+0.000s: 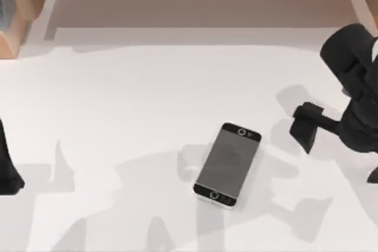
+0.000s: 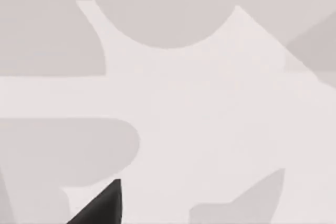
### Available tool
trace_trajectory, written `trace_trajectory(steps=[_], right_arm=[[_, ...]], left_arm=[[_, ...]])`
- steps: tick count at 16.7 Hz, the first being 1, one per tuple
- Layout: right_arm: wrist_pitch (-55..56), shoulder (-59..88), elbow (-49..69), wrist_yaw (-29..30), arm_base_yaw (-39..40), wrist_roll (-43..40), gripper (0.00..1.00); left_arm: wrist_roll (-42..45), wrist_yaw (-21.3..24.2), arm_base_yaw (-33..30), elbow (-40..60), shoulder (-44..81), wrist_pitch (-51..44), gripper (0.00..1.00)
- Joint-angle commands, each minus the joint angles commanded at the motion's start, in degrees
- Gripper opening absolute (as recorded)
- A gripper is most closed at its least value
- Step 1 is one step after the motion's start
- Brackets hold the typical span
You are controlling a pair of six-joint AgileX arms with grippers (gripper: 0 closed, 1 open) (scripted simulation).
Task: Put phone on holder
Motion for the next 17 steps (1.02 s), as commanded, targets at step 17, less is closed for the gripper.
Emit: trace_trajectory(steps=[17], right_arm=[[-15.9,25.9,38.0,-2.0,17.2,11.3,1.0]], left_arm=[[0.0,0.0,0.0,0.0,0.0,0.0,1.0]])
